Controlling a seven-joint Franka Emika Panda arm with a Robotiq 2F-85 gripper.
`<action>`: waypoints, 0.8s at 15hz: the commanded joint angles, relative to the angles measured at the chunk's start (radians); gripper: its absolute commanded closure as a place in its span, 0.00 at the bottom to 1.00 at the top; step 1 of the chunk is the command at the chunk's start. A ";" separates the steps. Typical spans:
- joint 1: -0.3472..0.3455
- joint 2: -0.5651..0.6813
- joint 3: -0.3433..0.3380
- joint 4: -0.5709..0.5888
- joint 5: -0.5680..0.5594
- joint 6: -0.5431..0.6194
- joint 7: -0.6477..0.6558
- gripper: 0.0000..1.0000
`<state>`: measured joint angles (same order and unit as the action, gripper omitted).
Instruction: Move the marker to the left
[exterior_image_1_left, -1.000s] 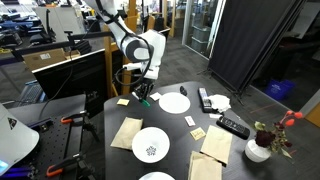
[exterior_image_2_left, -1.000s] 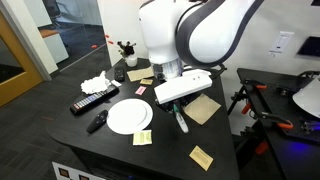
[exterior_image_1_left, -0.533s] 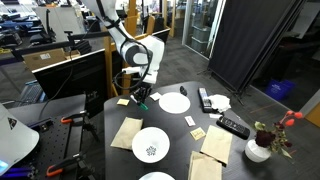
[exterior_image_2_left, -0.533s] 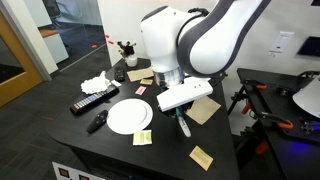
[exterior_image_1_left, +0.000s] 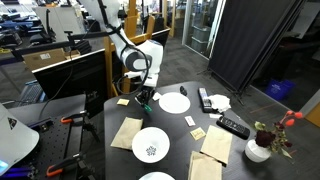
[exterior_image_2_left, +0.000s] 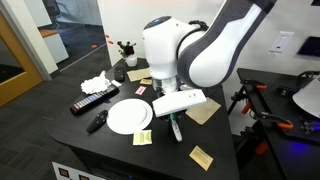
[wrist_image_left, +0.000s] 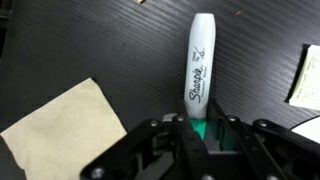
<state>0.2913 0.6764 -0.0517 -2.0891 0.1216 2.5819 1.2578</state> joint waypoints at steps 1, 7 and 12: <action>0.025 0.025 -0.020 0.016 -0.008 0.062 0.055 0.94; 0.058 0.024 -0.048 0.006 -0.017 0.110 0.099 0.42; 0.093 -0.042 -0.106 -0.040 -0.057 0.106 0.133 0.05</action>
<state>0.3604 0.7002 -0.1230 -2.0799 0.1041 2.6806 1.3502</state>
